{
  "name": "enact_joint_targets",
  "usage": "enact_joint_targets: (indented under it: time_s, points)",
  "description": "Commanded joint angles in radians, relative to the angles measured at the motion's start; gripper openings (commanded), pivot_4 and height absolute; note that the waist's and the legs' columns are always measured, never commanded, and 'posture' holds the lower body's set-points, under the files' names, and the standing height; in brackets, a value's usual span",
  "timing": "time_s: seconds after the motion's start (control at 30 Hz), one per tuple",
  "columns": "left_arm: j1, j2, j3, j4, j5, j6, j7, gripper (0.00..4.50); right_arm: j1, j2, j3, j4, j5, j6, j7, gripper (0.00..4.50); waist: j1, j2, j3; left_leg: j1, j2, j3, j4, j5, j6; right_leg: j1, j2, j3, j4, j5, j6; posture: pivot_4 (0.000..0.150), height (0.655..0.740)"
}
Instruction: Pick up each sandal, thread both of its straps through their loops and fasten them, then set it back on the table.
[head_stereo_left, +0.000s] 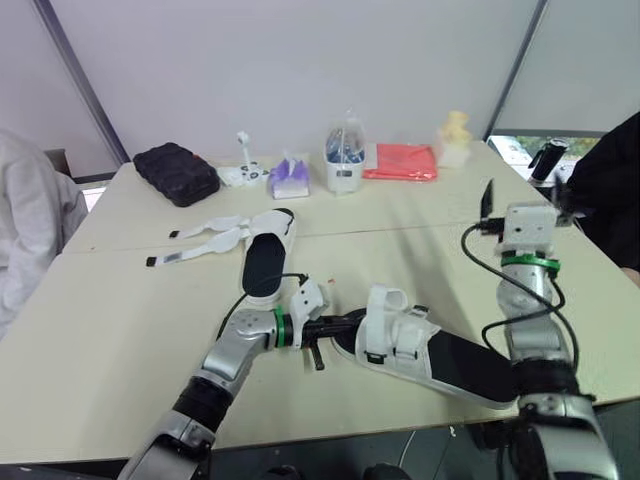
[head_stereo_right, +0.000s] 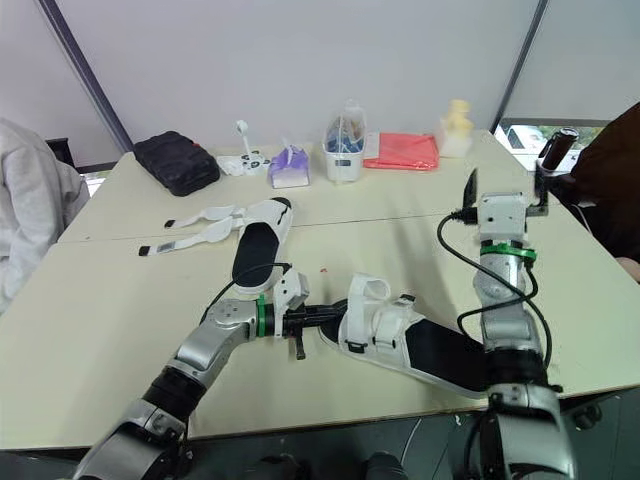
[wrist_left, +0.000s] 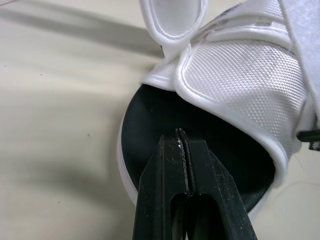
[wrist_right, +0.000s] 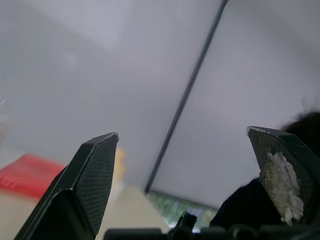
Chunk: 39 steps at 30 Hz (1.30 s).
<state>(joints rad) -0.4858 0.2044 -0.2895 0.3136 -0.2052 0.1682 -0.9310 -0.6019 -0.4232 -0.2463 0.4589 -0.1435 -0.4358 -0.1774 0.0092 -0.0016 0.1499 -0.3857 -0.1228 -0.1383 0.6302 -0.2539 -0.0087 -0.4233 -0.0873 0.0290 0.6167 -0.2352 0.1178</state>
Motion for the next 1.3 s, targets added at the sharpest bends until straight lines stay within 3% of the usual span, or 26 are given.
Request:
enact_joint_targets:
  time_s: [0.03,0.17,0.3,0.43,0.83,0.97,1.07,1.3]
  points:
    - [-0.017,-0.034,0.045,0.039,-0.003,0.026,0.068,0.0,0.057,0.071,-0.009,-0.116,0.289,0.088,0.229,4.43,-0.004,-0.001,0.0,0.001,0.001,0.0,0.0,0.0,0.001,0.002,0.0,0.0,-0.001,0.0,0.0,0.15,0.74]
    - [-0.02,-0.063,0.047,0.035,-0.012,0.042,0.075,0.0,0.173,0.069,-0.007,-0.372,0.553,0.361,0.42,4.43,0.001,0.001,0.001,-0.001,-0.001,-0.001,0.001,-0.003,0.006,0.001,0.0,-0.001,-0.001,0.0,0.0,0.15,0.74]
    - [0.0,-0.077,0.025,0.024,0.001,0.038,0.071,0.0,0.395,-0.13,-0.006,-0.703,0.837,0.718,0.67,4.43,0.011,0.001,0.001,-0.003,-0.001,-0.001,0.002,-0.004,0.007,-0.001,0.0,-0.001,-0.001,0.0,0.0,0.15,0.74]
    - [0.014,-0.121,0.019,0.042,0.012,0.012,0.106,0.0,0.564,-0.275,-0.053,-0.871,0.988,0.925,0.748,4.43,0.006,0.001,0.001,-0.004,0.0,-0.002,0.001,-0.006,0.01,-0.001,-0.002,-0.002,-0.003,0.0,0.0,0.15,0.74]
    - [0.004,-0.242,-0.018,0.15,0.076,-0.073,0.156,0.0,0.88,-0.415,-0.279,-1.149,1.361,1.232,0.75,4.43,0.059,-0.001,0.002,-0.006,-0.001,-0.001,0.016,-0.01,0.015,0.006,-0.003,-0.005,-0.004,-0.001,0.002,0.15,0.74]
    - [-0.008,-0.22,-0.056,0.181,0.119,-0.101,0.118,0.0,1.016,-0.449,-0.311,-1.201,1.34,1.267,0.794,4.43,0.063,-0.002,0.002,-0.004,-0.002,-0.001,0.018,-0.011,0.017,0.011,-0.005,-0.006,-0.007,-0.003,0.005,0.15,0.74]
    - [-0.007,-0.201,-0.074,0.177,0.133,-0.1,0.085,0.0,1.008,-0.434,-0.307,-1.202,1.316,1.24,0.77,4.43,0.058,-0.002,0.002,-0.004,-0.002,0.0,0.018,-0.011,0.018,0.011,-0.006,-0.006,-0.007,-0.003,0.005,0.15,0.74]
    - [0.03,-0.171,-0.115,0.093,0.127,-0.043,0.015,0.0,0.875,-0.477,-0.273,-1.202,1.455,1.291,0.704,4.43,0.064,-0.005,0.004,-0.004,-0.002,-0.002,0.017,-0.012,0.018,0.012,-0.006,-0.007,-0.007,-0.003,0.006,0.15,0.74]
